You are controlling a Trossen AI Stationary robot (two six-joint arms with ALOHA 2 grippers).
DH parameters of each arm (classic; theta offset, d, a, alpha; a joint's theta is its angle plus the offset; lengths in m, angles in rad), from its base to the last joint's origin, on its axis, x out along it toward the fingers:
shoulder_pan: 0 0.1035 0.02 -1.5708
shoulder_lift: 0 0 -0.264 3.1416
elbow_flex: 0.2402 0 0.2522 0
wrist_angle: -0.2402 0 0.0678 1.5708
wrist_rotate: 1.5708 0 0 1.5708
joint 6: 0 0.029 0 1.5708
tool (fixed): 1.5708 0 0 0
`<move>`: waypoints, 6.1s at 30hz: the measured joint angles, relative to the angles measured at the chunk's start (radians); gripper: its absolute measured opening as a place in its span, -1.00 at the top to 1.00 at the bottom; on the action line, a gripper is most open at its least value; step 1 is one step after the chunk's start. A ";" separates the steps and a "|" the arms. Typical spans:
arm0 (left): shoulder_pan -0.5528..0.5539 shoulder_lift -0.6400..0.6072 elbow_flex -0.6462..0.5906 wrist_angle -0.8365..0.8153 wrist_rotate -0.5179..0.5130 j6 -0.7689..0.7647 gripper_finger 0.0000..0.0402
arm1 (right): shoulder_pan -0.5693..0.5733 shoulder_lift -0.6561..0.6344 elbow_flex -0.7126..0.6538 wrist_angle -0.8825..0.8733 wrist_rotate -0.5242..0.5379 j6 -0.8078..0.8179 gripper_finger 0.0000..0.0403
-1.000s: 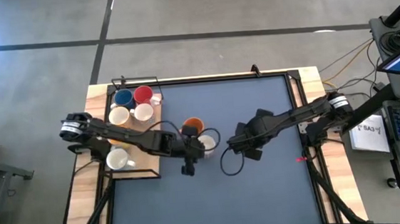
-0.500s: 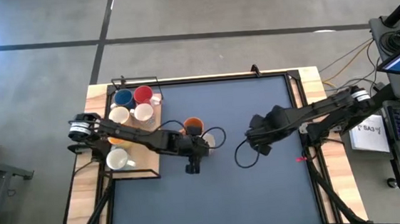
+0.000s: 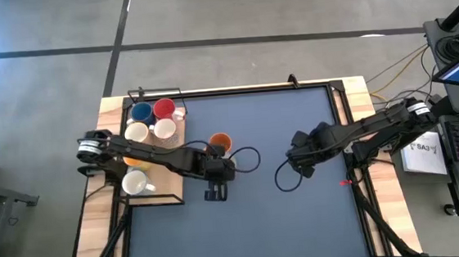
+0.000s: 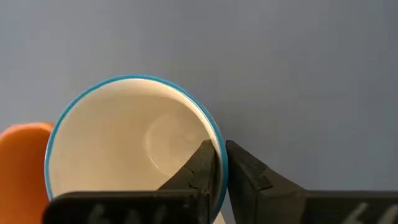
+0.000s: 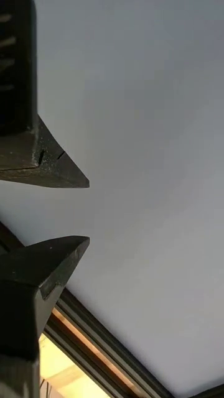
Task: Place coffee mugs
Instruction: Put the red patterned mug on the shelf, then put the orange mug on the shelf
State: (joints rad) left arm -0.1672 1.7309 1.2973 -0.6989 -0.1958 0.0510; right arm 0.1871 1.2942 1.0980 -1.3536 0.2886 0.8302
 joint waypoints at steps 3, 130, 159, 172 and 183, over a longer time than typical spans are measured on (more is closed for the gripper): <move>-0.014 -0.036 -0.003 -0.030 -0.001 -0.035 0.96 | 0.000 0.000 -0.024 0.006 0.000 0.000 0.38; 0.200 -0.168 -0.366 0.414 -0.056 0.177 0.49 | 0.000 -0.383 -0.647 0.870 -0.012 -0.142 0.38; 0.199 -0.163 -0.245 0.222 0.117 0.095 0.96 | 0.000 -0.382 -0.840 1.285 0.000 -0.194 0.38; 0.030 -0.266 -0.232 0.110 0.119 -0.012 0.96 | 0.000 -0.382 -0.839 1.285 0.000 -0.195 0.38; -0.094 -0.417 -0.232 -0.123 0.099 -0.112 0.97 | 0.000 -0.382 -0.839 1.285 0.000 -0.195 0.38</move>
State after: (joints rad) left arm -0.2609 1.3143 1.0649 -0.8222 -0.0963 -0.0610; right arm 0.1871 0.9119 0.2592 -0.0689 0.2886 0.6357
